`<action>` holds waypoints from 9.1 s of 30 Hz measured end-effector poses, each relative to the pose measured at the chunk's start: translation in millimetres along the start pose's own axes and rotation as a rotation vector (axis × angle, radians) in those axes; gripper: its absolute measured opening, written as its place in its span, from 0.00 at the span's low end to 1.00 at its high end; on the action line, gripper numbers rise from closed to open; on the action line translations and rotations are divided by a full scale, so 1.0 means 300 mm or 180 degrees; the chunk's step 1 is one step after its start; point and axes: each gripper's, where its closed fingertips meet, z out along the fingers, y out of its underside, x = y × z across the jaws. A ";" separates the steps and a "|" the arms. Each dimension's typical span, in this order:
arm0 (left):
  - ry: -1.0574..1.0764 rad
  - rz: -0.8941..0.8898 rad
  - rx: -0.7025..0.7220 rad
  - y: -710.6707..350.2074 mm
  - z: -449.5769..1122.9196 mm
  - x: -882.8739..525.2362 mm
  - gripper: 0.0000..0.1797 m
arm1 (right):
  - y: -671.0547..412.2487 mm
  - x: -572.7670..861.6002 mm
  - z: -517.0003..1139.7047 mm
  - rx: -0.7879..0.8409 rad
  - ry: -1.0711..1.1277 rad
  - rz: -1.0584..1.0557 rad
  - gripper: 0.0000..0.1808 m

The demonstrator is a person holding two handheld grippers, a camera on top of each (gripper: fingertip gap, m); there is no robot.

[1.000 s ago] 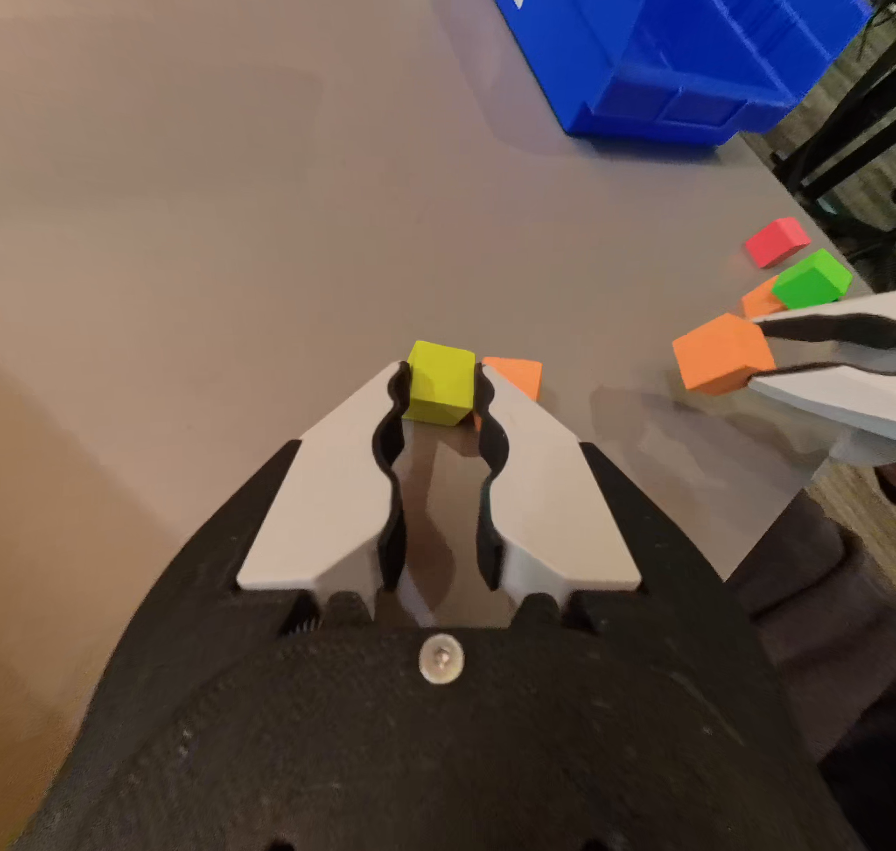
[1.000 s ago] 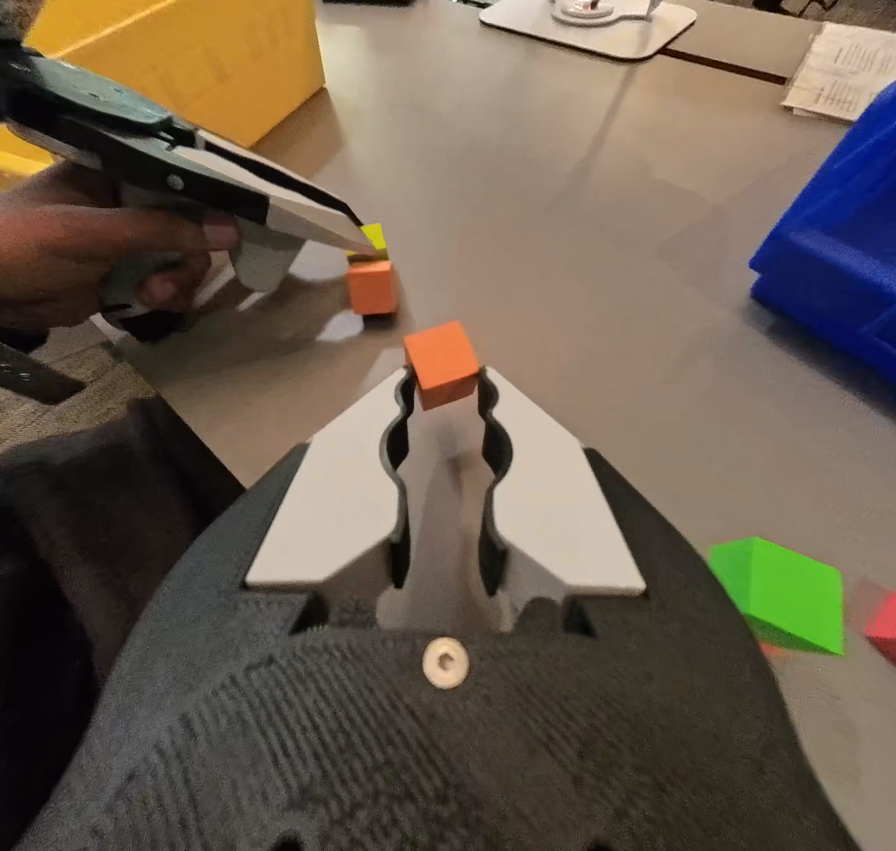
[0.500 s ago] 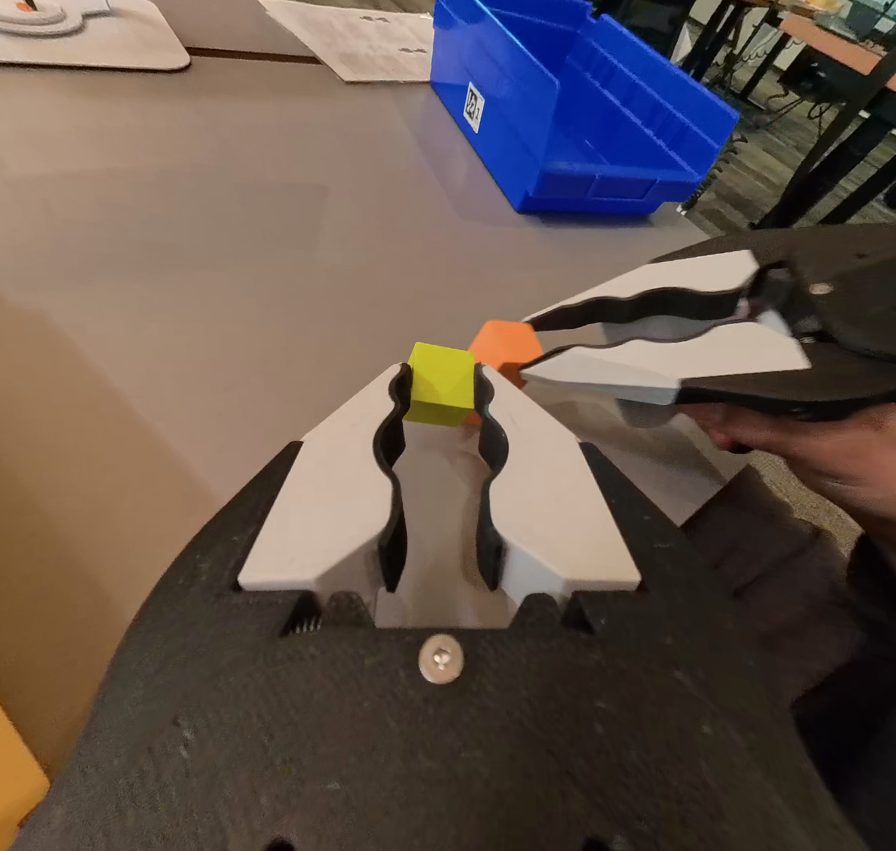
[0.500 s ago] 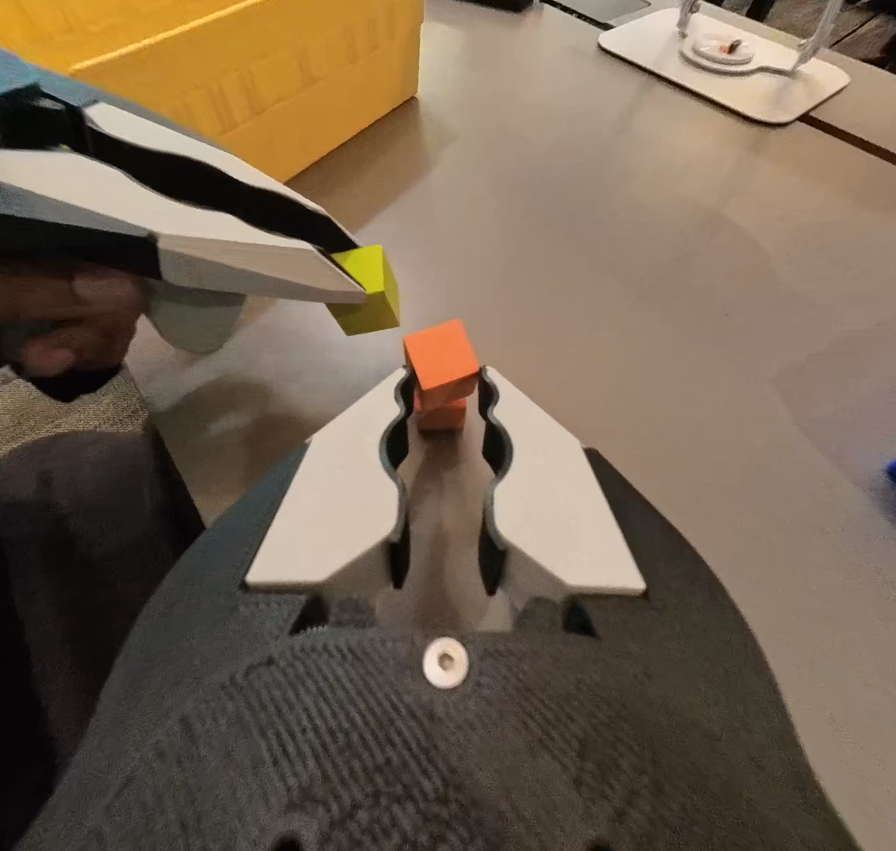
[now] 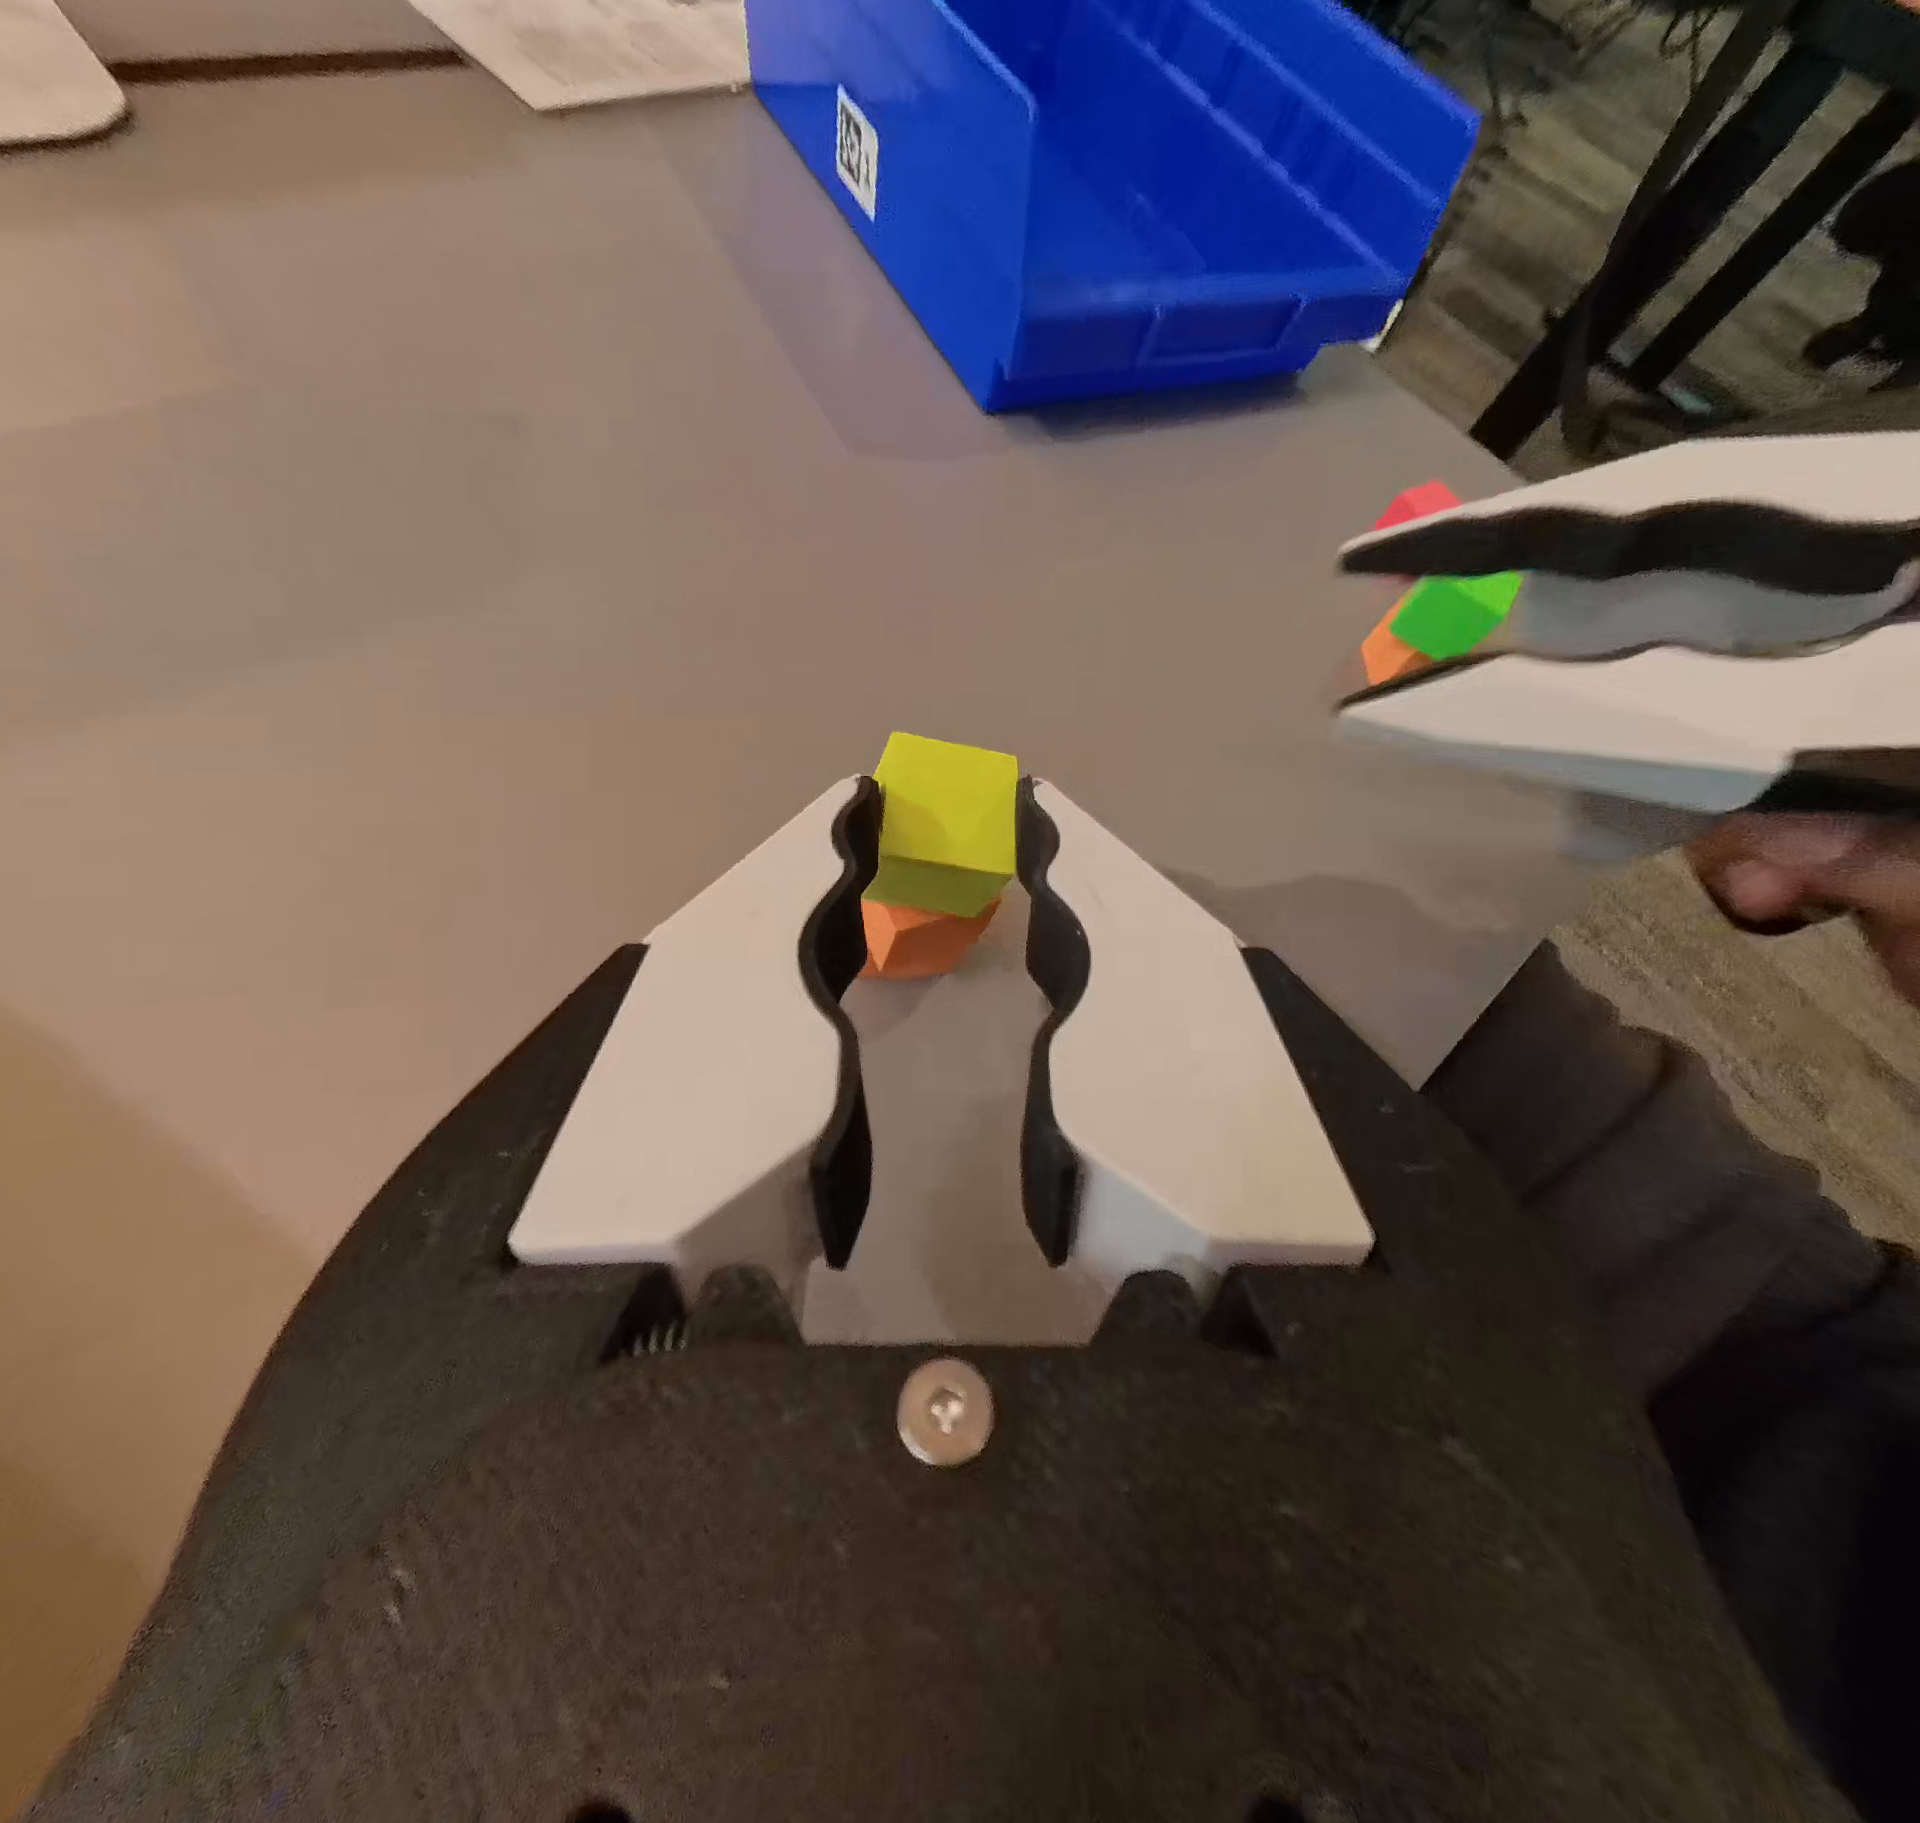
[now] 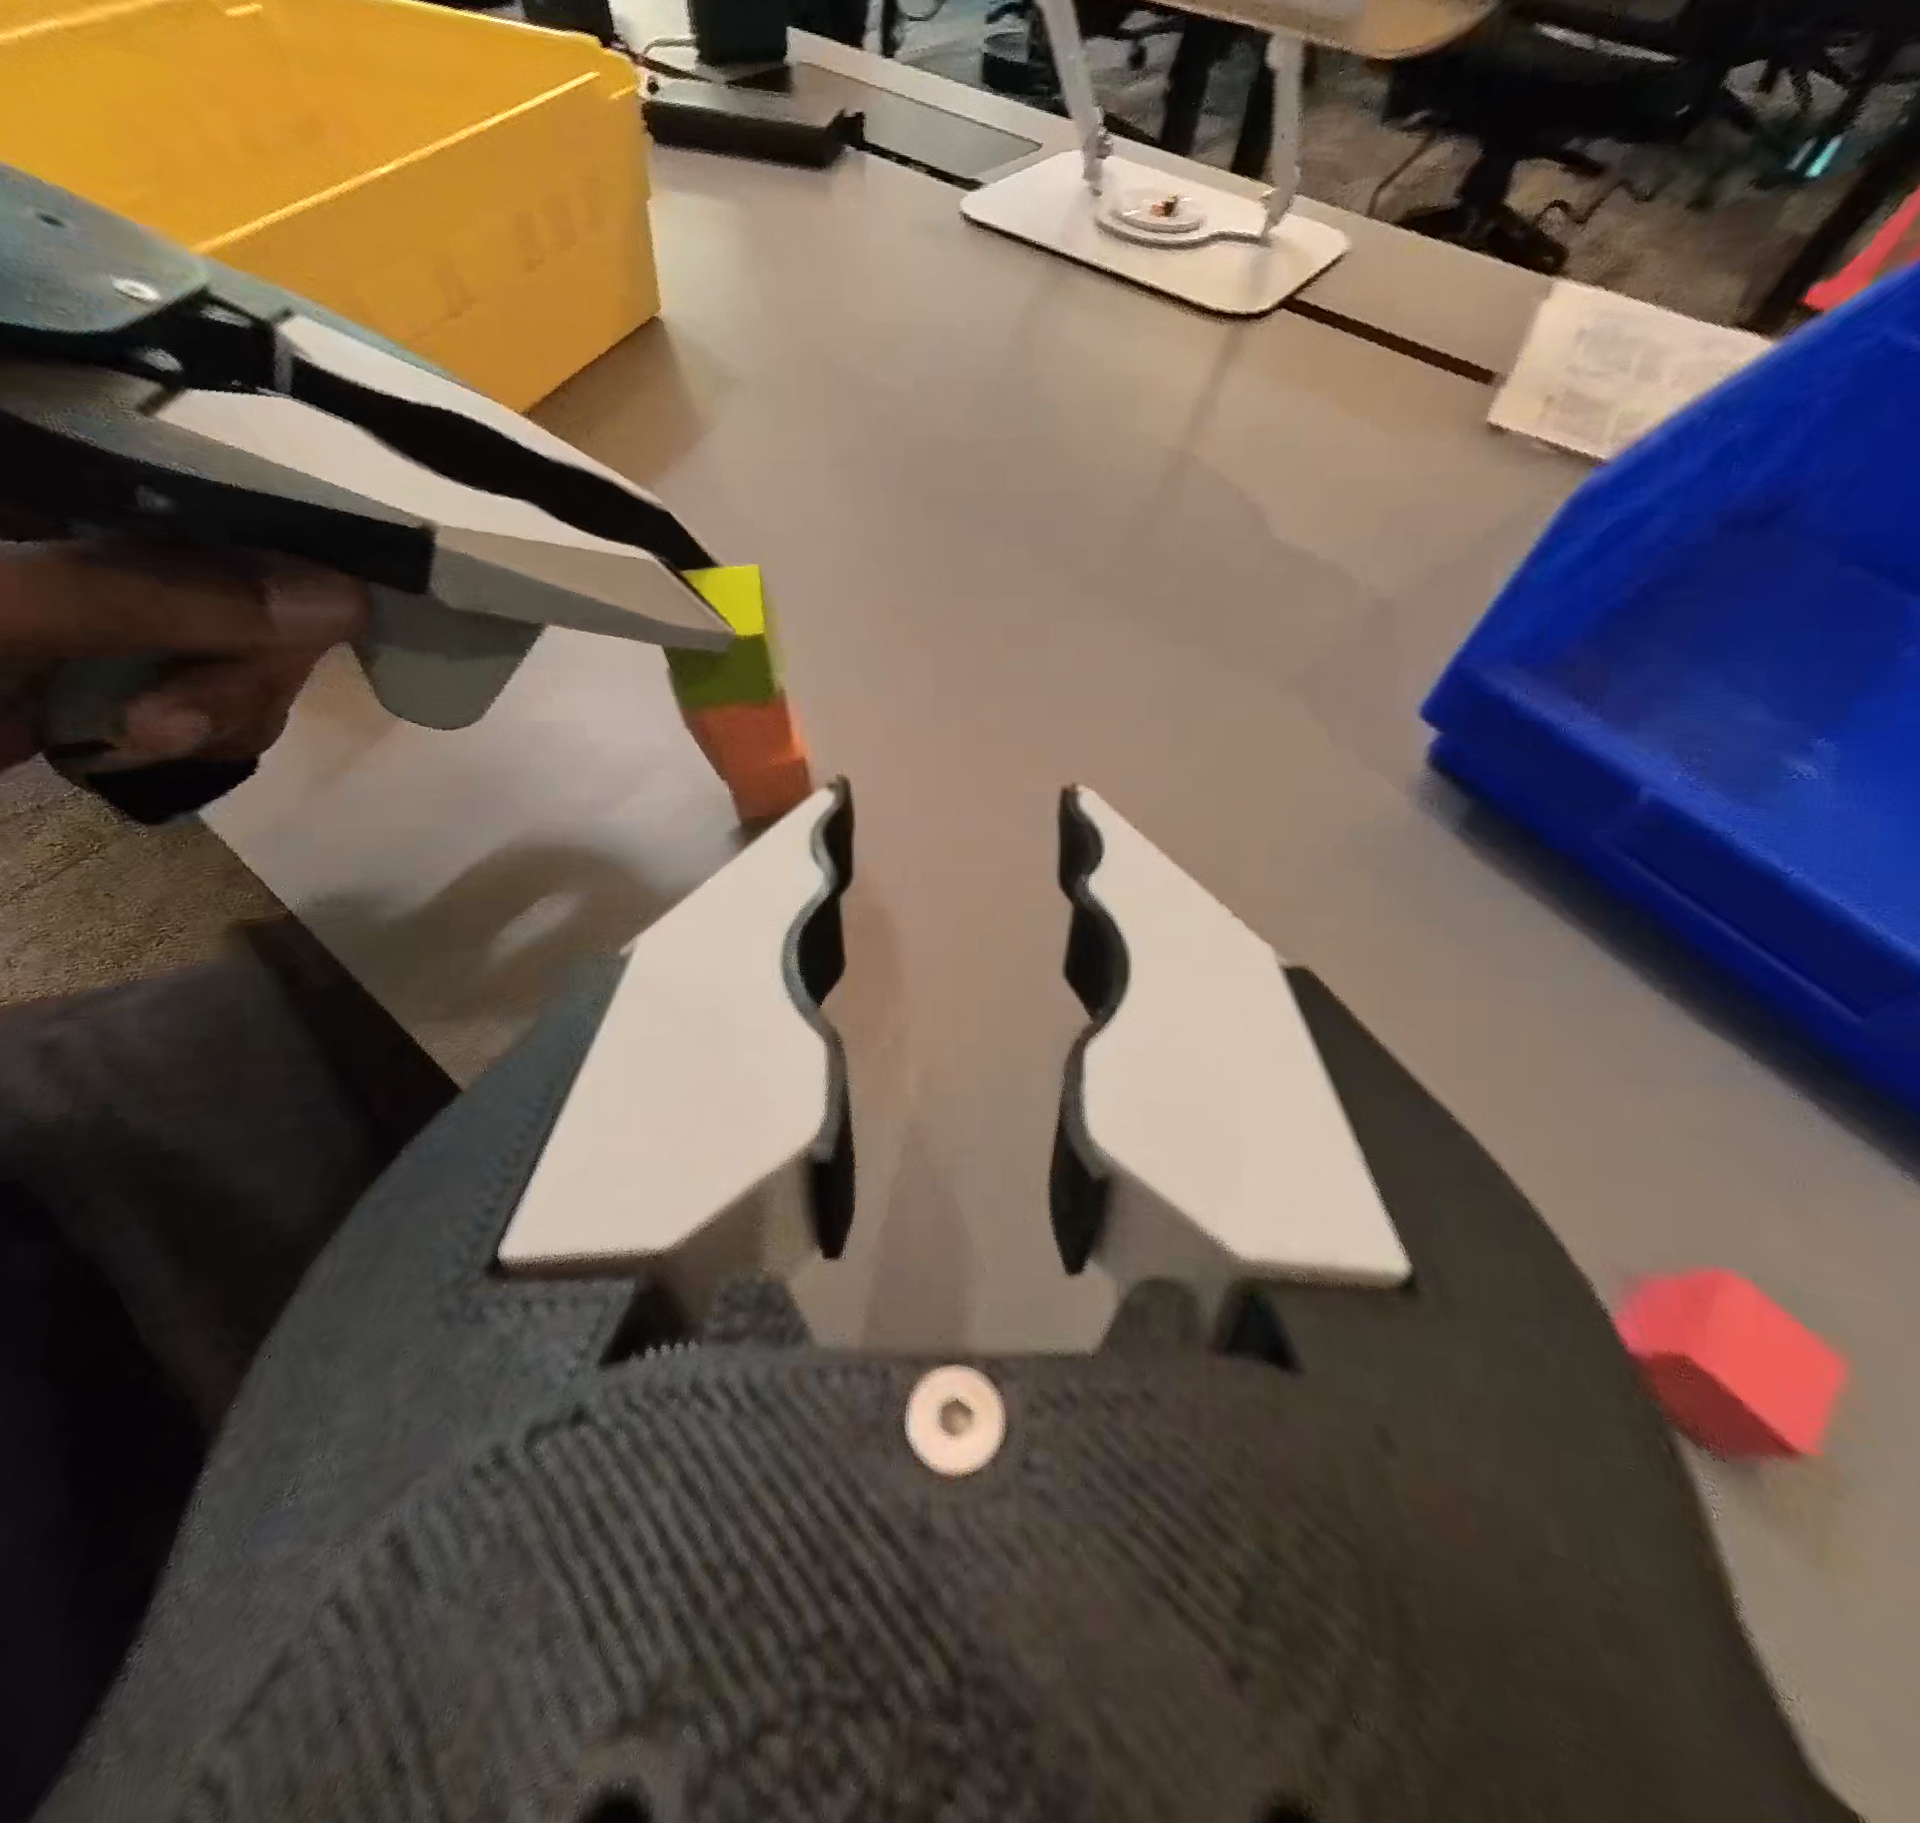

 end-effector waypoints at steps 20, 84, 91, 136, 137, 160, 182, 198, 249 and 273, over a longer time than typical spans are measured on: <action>0.0131 0.0449 0.0562 -0.144 -0.099 0.147 0.25 | 0.296 0.335 -0.164 -0.0536 0.0844 0.0527 0.14; 0.0726 0.0877 -0.0057 -0.076 0.219 0.525 0.15 | 0.117 0.484 -0.343 0.0516 0.0569 0.1049 0.15; 0.0206 0.0112 0.0391 -0.157 -0.181 0.229 0.15 | -0.125 0.066 -0.039 0.0462 -0.0719 0.0445 0.15; -0.0189 0.0326 0.0455 -0.185 -0.221 0.036 0.25 | 0.050 -0.230 0.078 -0.0147 -0.1153 -0.0005 0.07; -0.0217 0.0300 0.0464 -0.173 -0.232 0.026 0.25 | 0.078 -0.244 0.094 -0.0266 -0.1158 -0.0174 0.06; -0.0231 -0.0067 0.0361 0.000 -0.313 -0.040 0.21 | 0.191 0.084 0.077 -0.0804 -0.0180 -0.0102 0.00; -0.0627 0.0386 -0.0659 0.083 0.114 -0.226 0.46 | 0.009 -0.010 0.416 -0.0281 -0.1061 -0.0202 0.00; -0.0561 0.0550 -0.0712 0.136 0.124 -0.250 0.28 | 0.087 -0.100 0.386 -0.0519 -0.1205 -0.0376 0.26; -0.0705 0.0759 -0.0833 0.005 0.370 -0.288 0.29 | 0.017 0.338 0.276 -0.0120 0.0039 0.0066 0.31; 0.0727 0.1084 -0.0548 0.078 0.087 0.251 0.21 | 0.027 0.151 -0.035 -0.0074 0.0006 0.0071 0.16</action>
